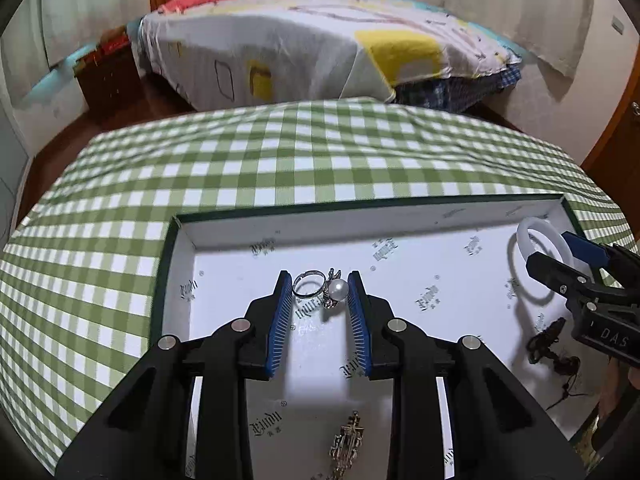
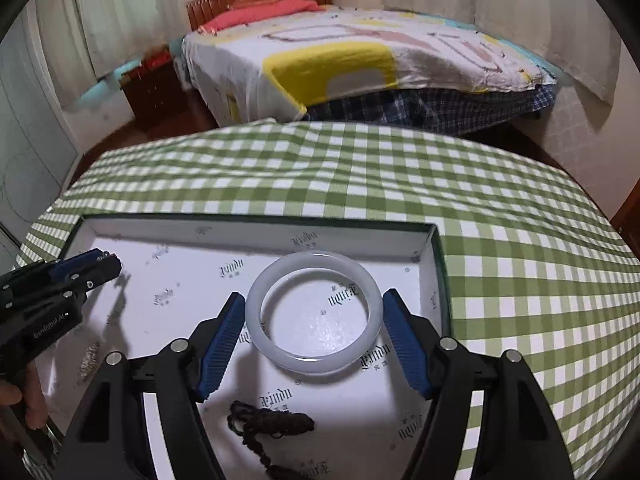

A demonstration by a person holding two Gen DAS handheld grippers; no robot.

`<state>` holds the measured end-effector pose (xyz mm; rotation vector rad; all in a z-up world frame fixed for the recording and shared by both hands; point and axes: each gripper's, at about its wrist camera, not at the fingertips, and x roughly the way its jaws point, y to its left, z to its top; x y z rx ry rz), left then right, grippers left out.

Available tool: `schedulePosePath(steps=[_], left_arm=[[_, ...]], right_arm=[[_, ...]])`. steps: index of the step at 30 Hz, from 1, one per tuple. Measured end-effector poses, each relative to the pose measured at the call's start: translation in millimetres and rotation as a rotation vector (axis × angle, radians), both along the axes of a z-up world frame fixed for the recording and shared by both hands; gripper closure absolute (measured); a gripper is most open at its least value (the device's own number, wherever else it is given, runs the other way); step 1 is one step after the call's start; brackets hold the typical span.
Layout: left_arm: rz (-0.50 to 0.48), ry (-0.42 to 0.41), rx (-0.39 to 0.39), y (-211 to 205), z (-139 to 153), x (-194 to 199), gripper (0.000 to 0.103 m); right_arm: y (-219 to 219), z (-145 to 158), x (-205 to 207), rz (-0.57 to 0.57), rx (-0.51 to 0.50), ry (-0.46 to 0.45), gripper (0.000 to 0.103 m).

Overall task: Organize jewelry
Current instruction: 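Open both tools to release the ring and bangle into the box, then withdraw both tools from the box back toward the jewelry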

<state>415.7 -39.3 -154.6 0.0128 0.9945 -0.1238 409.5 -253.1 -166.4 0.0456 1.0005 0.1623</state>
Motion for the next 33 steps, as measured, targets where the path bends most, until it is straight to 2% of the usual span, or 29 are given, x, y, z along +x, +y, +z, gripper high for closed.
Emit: schedulePosePath(steps=[7,8,9,11,15,18,26,30,33], left_arm=[[0.004,0.044,0.0,-0.6,-6.4,3.8,0.073],[0.002,0.044,0.001,-0.9,-6.1,3.3,0.069],[0.001,0.046,0.005,-1.4,-6.2,3.3,0.053],[0.008,0.055,0.0,-1.0,-7.2,5.0,0.042],[0.018,0.037,-0.026,2.8,-4.9,1.8,0.041],[0.033,-0.031,-0.054,6.8,4.8,-9.4,0.036],[0.053,-0.265,-0.088,13.7,51.1,-57.9,0.032],[0.067,-0.374,-0.079,16.9,74.6,-95.7,0.032],[0.073,-0.424,-0.068,17.3,85.9,-120.8,0.032]], right_arm=[[2.6,-7.4,5.4,0.007,-0.02,0.049,0.034],[3.9,-8.1,6.0,0.012,-0.027,0.054,0.034],[4.6,-8.3,5.9,0.016,-0.032,0.056,0.033],[3.3,-7.4,5.2,0.013,-0.03,0.049,0.029],[-3.1,-3.8,3.2,-0.011,-0.002,0.022,0.029],[-7.7,6.5,-5.8,-0.035,0.024,-0.053,0.029],[-10.1,51.1,-57.7,-0.058,0.011,-0.273,0.029],[-8.4,69.1,-86.3,-0.06,0.007,-0.339,0.029],[-7.8,77.1,-111.7,-0.065,-0.006,-0.376,0.029]])
